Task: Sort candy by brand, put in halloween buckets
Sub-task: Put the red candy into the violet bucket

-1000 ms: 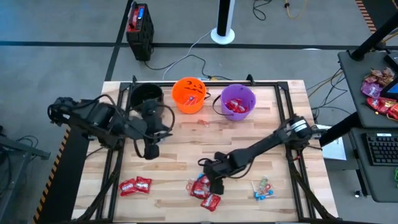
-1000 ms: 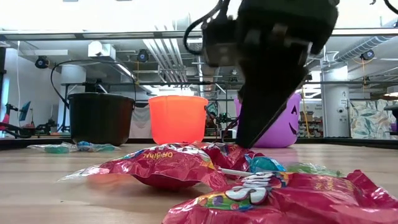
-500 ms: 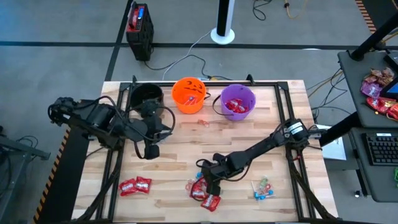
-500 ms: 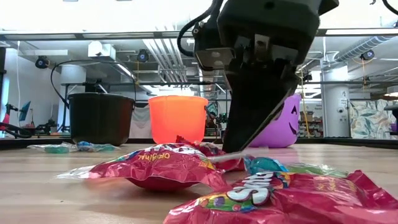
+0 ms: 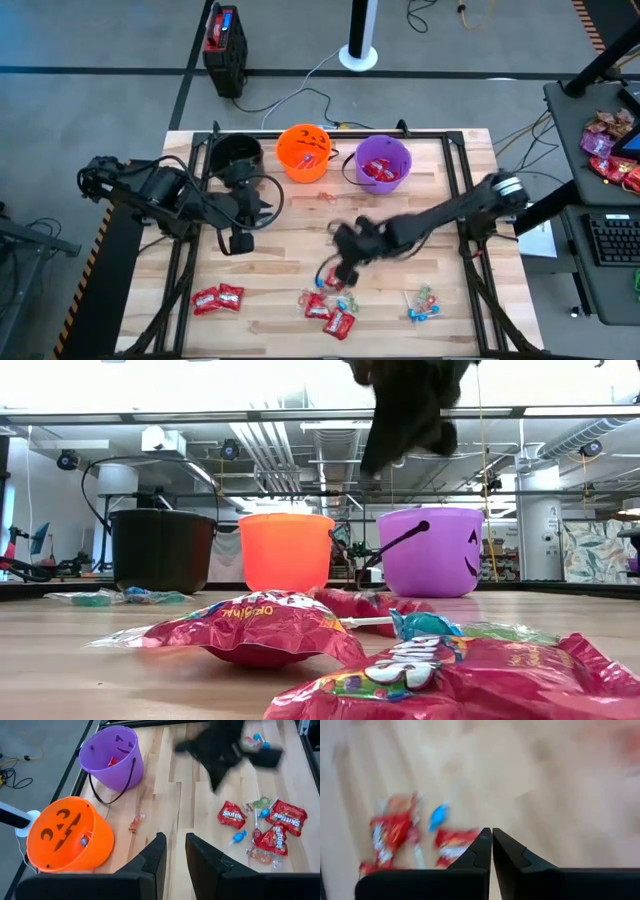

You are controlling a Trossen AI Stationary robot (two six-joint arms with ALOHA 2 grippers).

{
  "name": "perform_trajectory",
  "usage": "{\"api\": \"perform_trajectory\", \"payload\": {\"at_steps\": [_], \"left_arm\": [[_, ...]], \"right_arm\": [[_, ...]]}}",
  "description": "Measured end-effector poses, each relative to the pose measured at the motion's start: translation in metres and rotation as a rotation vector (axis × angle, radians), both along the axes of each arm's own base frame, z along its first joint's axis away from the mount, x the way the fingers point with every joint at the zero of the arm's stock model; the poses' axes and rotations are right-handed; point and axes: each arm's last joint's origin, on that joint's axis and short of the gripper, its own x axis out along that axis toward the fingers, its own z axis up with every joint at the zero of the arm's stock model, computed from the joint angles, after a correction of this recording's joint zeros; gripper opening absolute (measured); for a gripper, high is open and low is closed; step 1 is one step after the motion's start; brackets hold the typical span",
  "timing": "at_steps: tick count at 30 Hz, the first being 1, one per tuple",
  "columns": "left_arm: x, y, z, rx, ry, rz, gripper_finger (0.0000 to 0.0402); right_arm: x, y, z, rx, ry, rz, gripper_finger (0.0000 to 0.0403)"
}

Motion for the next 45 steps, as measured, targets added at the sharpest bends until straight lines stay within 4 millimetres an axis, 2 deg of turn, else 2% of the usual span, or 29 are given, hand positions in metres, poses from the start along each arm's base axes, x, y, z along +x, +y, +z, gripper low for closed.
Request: {"api": "perform_trajectory", "payload": {"at_steps": [3,5,8,11,18,21,26,31,33,35,40,45], "left_arm": [[0.000,0.000,-0.003,0.004,0.015,0.001,0.0057],[0.000,0.000,-0.004,-0.001,0.018,0.007,0.0057],[0.000,0.000,-0.004,-0.021,0.012,0.025,0.0057],[0.001,0.000,-0.004,-0.064,0.001,0.067,0.0057],[0.001,-0.001,-0.004,-0.119,-0.016,0.116,0.0057],[0.001,-0.001,-0.004,-0.116,-0.016,0.114,0.0057],[0.001,-0.001,-0.004,-0.105,-0.013,0.105,0.0057],[0.001,-0.001,-0.007,-0.085,-0.004,0.102,0.0057],[0.002,-0.001,-0.009,-0.079,0.004,0.099,0.0057],[0.002,-0.001,-0.012,-0.071,0.010,0.094,0.0057],[0.005,-0.002,-0.019,-0.045,0.028,0.074,0.0057],[0.005,-0.001,-0.019,-0.024,0.023,0.084,0.0057]], "right_arm": [[-0.016,-0.030,0.038,-0.027,-0.052,-0.077,0.0008],[-0.025,-0.047,0.057,-0.015,-0.096,-0.055,0.0008],[-0.033,-0.055,0.070,-0.064,-0.122,0.074,0.0009],[-0.035,-0.052,0.069,-0.112,-0.118,0.187,0.0009],[-0.017,-0.020,0.021,-0.096,-0.084,0.260,0.0030],[-0.005,-0.009,0.002,-0.087,-0.078,0.278,0.0059],[0.012,0.006,-0.045,-0.015,0.032,0.257,0.0121],[0.021,0.024,-0.085,0.068,0.114,0.278,0.0176],[0.022,0.028,-0.098,0.075,0.149,0.262,0.0191],[0.024,0.029,-0.103,0.086,0.156,0.230,0.0200],[0.028,0.028,-0.120,0.074,0.188,0.174,0.0192],[0.028,0.028,-0.126,0.059,0.200,0.173,0.0120]]}}
